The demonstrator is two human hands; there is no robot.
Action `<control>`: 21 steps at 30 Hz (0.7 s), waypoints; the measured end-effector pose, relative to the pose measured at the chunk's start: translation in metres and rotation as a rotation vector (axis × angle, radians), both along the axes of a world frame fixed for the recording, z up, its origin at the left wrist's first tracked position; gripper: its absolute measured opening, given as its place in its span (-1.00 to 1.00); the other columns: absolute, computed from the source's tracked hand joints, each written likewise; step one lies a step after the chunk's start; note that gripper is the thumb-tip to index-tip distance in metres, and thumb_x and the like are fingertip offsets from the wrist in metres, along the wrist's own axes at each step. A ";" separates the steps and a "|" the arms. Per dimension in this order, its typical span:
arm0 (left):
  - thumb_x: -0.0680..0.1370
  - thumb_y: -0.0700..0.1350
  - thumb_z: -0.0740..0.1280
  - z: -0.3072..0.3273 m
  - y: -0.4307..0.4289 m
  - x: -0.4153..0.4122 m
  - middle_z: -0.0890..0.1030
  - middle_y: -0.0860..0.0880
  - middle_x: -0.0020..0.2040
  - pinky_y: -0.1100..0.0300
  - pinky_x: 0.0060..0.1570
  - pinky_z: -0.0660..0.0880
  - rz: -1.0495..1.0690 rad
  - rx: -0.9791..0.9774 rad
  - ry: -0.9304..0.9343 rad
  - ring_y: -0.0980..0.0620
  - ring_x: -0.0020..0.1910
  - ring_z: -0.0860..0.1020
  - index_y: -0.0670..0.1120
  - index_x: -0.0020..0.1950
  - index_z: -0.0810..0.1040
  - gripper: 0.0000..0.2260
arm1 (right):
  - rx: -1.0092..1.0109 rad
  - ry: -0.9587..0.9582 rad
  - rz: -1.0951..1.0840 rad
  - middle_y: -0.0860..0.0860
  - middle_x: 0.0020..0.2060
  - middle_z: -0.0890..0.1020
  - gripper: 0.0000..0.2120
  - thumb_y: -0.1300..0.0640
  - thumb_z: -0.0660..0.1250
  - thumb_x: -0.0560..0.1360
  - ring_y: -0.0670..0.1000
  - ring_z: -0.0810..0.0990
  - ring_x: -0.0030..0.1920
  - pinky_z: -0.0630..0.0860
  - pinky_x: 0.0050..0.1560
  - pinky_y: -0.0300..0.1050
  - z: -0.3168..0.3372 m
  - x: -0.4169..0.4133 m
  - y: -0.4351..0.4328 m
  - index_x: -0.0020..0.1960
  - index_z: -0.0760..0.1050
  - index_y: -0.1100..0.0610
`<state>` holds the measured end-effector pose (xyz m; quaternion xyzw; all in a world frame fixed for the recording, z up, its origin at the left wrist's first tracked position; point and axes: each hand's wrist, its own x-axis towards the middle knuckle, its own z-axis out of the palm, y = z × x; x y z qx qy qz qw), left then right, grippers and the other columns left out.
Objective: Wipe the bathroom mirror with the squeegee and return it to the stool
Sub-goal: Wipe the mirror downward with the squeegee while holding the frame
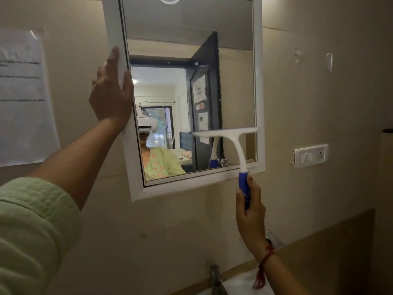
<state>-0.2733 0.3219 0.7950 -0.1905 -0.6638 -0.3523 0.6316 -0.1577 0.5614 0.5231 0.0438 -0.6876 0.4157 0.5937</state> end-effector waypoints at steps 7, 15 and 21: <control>0.58 0.07 0.07 0.000 0.000 0.002 0.47 -0.12 0.28 0.04 0.05 0.44 0.011 -0.001 -0.015 -0.15 0.16 0.49 0.12 0.48 0.17 -0.55 | 0.003 -0.052 -0.027 -0.14 -0.17 0.47 -0.56 0.22 0.17 0.56 -0.21 0.51 -0.30 0.45 -0.35 -0.47 -0.022 0.002 0.001 0.36 0.16 -0.08; 0.59 0.07 0.09 -0.001 0.000 0.002 0.47 -0.13 0.29 0.03 0.06 0.43 0.014 0.000 -0.016 -0.15 0.17 0.48 0.11 0.49 0.16 -0.55 | 0.000 -0.072 -0.019 -0.10 -0.25 0.47 -0.59 0.14 0.16 0.55 -0.17 0.51 -0.35 0.43 -0.42 -0.45 -0.029 0.011 0.005 0.30 0.16 -0.21; 0.59 0.07 0.08 -0.001 0.000 0.004 0.47 -0.12 0.29 0.04 0.06 0.42 0.018 0.002 -0.027 -0.15 0.17 0.48 0.13 0.49 0.16 -0.55 | -0.008 -0.068 -0.004 -0.08 -0.27 0.47 -0.64 0.08 0.13 0.55 -0.16 0.50 -0.37 0.44 -0.42 -0.44 -0.027 0.011 0.004 0.27 0.19 -0.23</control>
